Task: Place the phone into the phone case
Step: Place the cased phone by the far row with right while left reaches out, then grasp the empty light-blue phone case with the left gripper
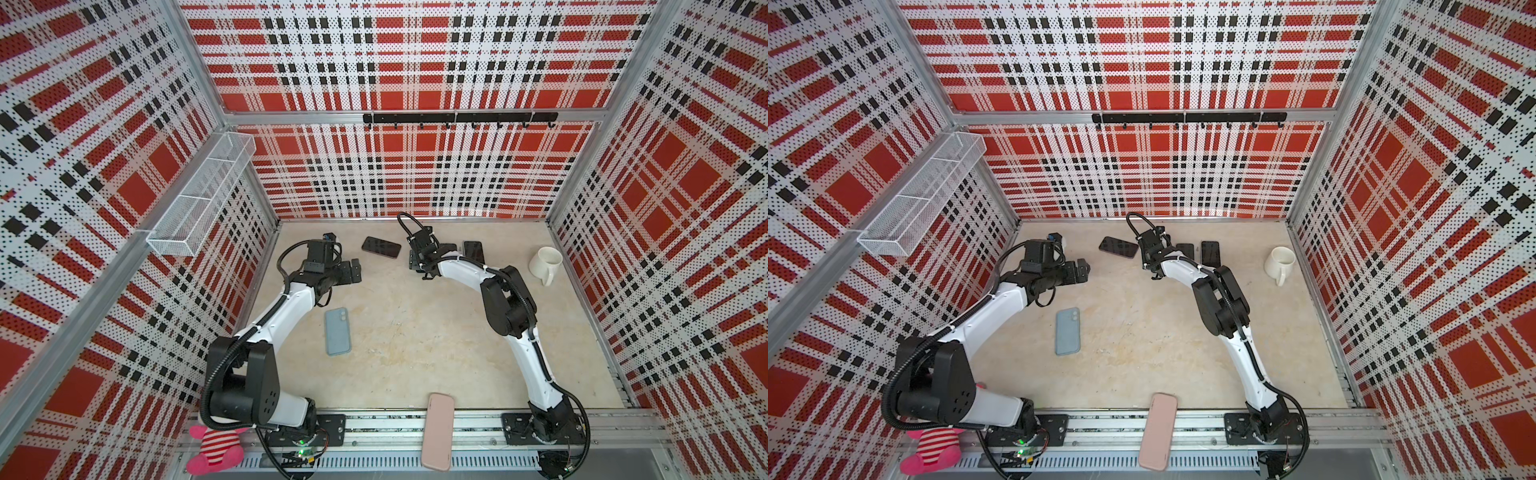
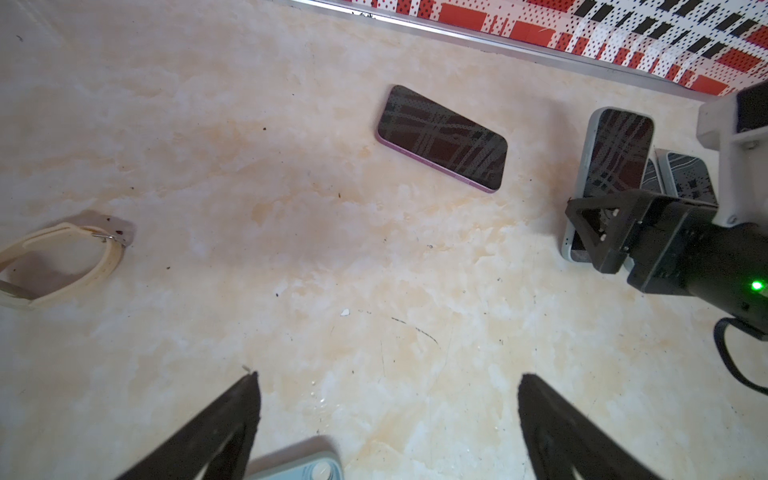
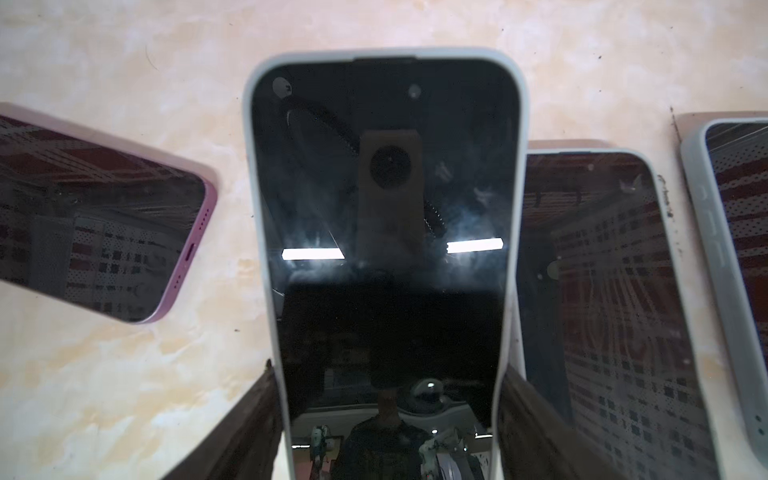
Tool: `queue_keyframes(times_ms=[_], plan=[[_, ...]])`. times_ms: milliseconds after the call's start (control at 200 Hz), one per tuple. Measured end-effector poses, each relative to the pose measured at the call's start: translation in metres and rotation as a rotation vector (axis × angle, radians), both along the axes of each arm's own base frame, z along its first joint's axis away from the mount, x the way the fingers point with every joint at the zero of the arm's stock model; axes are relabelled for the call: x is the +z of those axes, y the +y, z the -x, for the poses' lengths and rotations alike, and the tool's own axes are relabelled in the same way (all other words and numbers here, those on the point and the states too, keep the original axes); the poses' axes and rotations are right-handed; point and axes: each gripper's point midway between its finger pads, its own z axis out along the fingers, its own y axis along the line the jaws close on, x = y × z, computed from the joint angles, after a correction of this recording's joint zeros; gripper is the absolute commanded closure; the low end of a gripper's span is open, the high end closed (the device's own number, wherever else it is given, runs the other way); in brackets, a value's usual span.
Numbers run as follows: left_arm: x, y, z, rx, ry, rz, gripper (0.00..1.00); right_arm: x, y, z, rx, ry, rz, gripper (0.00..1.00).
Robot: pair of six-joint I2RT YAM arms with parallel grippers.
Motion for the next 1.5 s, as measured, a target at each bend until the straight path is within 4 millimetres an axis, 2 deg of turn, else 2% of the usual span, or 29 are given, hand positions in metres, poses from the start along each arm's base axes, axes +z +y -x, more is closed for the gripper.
queue_keyframes(times_ms=[170,411,541,862,927,1007,1232,1283,1378,1498], plan=[[0.0,0.001,0.0,0.002,0.0,0.0,0.02,0.0,0.0,0.0,-0.009,0.001,-0.01,0.28],[0.0,0.001,0.0,0.002,0.0,0.0,0.02,-0.002,0.001,0.001,-0.008,0.008,-0.02,0.21],[0.0,0.001,0.0,0.003,0.0,0.0,0.02,-0.004,0.003,0.003,-0.003,0.017,-0.028,0.14],[0.0,0.001,0.0,0.004,0.001,-0.001,0.02,-0.005,0.004,0.008,0.023,0.03,-0.021,0.13],[-0.001,0.002,-0.001,0.006,0.003,-0.004,0.02,0.002,0.005,0.012,0.043,0.024,-0.013,0.12],[-0.004,0.003,-0.001,0.008,0.009,-0.009,0.02,0.022,0.004,0.026,0.074,0.01,-0.011,0.12],[-0.029,0.004,0.004,0.014,0.105,-0.079,0.0,0.107,-0.023,0.081,0.127,-0.085,-0.119,0.11],[-0.034,0.004,0.009,0.014,0.14,-0.1,0.06,0.121,-0.033,0.092,0.139,-0.104,-0.134,0.11],[-0.043,0.009,0.026,0.019,0.215,-0.133,0.14,0.131,-0.053,0.107,0.162,-0.11,-0.147,0.12],[-0.048,0.022,0.054,0.068,0.317,-0.156,0.17,0.122,-0.084,0.121,0.167,-0.078,-0.168,0.12]])
